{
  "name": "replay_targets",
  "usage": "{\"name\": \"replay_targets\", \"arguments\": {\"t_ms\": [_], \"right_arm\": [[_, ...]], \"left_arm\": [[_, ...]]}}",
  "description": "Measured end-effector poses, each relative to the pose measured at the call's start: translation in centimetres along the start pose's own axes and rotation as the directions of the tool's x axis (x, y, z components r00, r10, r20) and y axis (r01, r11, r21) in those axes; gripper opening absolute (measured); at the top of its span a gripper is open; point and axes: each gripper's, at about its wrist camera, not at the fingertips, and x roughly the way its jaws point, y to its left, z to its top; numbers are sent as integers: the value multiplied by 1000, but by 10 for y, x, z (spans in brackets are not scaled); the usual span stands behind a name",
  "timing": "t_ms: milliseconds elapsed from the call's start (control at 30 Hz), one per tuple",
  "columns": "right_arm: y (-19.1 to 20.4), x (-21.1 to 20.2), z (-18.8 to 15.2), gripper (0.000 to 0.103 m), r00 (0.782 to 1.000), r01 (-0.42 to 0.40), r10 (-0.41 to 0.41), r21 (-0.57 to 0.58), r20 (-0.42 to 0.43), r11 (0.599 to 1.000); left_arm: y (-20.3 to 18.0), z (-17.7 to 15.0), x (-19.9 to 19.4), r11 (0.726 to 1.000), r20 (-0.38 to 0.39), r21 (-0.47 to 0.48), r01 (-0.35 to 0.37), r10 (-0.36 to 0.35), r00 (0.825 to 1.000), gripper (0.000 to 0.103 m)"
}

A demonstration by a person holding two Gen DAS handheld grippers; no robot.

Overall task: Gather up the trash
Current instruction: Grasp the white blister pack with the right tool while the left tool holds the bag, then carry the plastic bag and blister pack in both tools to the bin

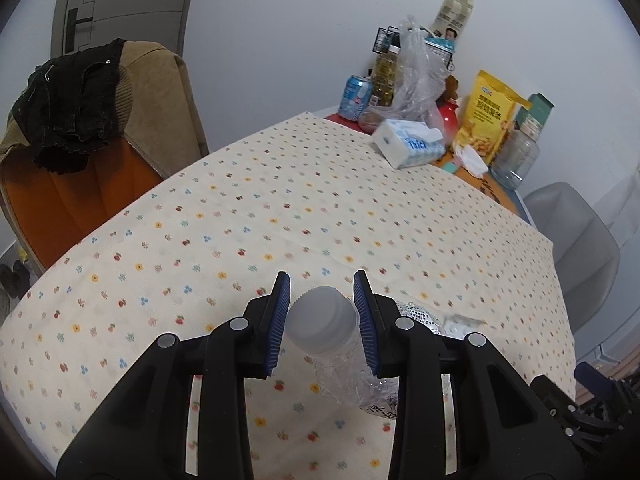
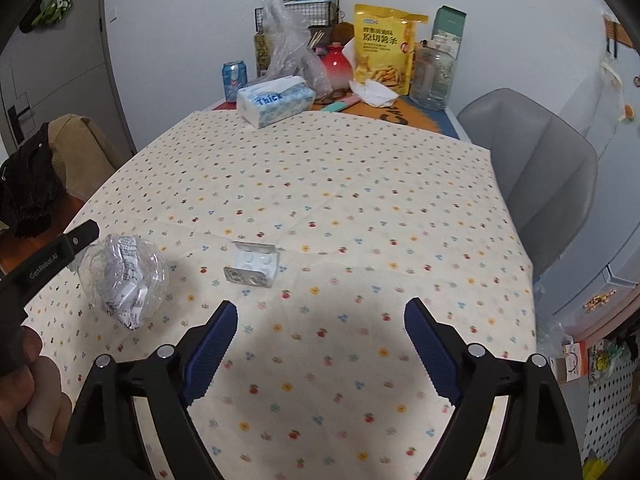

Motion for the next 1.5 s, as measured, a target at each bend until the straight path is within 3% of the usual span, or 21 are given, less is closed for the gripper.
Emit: {"name": "replay_targets", "arguments": {"t_ms": [733, 867, 900, 1500], "right_arm": [[50, 75, 21, 69, 996, -19, 14, -60, -86, 998], [49, 88, 21, 41, 992, -49, 43, -49, -117, 998], [48, 89, 20, 40, 990, -62, 56, -43, -129, 997], [-12, 28, 4, 40, 998, -42, 43, 31, -44, 999]], "left_arm": [[23, 7, 45, 998, -34, -57, -11, 9, 999, 33], [16, 3, 47, 999, -45, -36, -4, 3, 999, 33], [14, 2, 46, 999, -45, -34, -3, 2, 999, 33], [-32, -14, 7, 998, -19, 21, 51, -51, 999, 33]]}}
